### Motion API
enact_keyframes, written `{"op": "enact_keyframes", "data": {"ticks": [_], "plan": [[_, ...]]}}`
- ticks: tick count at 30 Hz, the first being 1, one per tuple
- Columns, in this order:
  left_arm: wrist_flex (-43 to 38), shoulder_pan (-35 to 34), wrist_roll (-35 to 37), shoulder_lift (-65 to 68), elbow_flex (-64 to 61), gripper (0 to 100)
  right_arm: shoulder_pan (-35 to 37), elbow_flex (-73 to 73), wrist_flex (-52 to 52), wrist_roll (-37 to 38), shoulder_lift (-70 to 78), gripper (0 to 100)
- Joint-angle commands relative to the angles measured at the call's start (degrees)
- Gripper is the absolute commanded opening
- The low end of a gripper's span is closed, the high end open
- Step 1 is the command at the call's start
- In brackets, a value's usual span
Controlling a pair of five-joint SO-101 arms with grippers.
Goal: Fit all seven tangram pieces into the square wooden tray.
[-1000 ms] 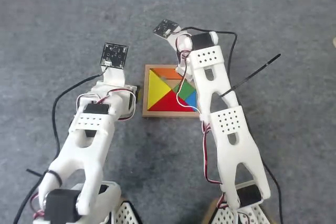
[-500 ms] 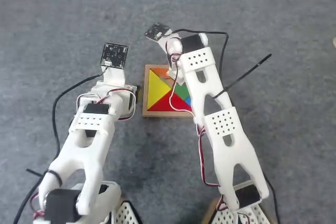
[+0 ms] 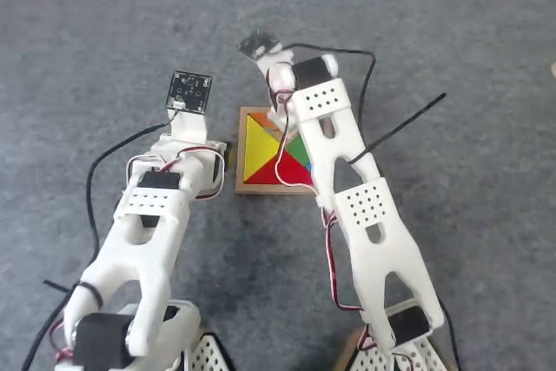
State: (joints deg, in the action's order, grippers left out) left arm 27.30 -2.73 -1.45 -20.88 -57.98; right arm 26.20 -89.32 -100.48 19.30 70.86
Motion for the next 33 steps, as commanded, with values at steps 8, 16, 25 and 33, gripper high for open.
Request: {"op": "enact_keyframes", "data": {"ticks": [8,16,25,33], "plan": [[6.42,-4.48,0.18,-22.15,-2.15,9,-0.4,16.97,-2.59,-12.22,-30.81,0.4],[15.82,-7.65,-0.35,-49.76,-13.67,9,-0.48,36.84,-2.07,-13.71,-55.78,0.8],[18.2,-11.43,-0.35,-76.92,-35.65,9,-1.45,77.54,11.65,-13.8,-83.91,0.8],[28.04,-12.13,-0.35,-82.46,-38.55,9,-4.35,127.56,33.01,-4.4,-115.38,0.9]]}}
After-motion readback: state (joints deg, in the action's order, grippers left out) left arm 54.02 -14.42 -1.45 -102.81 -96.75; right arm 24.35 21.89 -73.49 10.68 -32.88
